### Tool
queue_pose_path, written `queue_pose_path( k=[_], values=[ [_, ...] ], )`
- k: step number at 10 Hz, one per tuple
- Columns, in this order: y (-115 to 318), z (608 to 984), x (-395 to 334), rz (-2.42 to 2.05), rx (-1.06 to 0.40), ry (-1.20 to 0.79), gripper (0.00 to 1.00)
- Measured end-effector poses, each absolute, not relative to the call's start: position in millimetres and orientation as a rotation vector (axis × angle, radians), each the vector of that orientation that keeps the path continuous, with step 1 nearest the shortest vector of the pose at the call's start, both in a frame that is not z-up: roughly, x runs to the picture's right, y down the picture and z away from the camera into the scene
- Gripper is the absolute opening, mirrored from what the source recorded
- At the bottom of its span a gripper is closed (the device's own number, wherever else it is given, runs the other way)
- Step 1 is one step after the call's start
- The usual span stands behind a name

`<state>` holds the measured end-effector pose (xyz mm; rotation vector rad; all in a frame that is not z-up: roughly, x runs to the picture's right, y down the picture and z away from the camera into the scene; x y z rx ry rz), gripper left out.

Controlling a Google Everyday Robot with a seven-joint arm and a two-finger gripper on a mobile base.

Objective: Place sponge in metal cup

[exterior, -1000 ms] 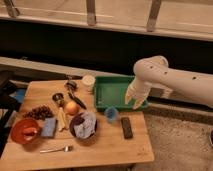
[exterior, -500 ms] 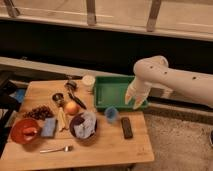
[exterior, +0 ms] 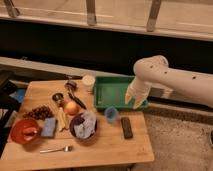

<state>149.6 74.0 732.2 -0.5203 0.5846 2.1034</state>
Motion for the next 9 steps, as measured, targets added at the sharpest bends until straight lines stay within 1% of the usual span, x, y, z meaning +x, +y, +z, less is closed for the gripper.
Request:
queue_pose_path(
  k=[4, 6, 9],
  values=[
    [75, 732, 150, 2.097, -0.516, 0.587, 0.42],
    [69, 728, 145, 2.071, -0.482, 0.557, 0.42],
    [48, 729, 98, 1.994, -0.43, 0.511, 0.42]
  ],
)
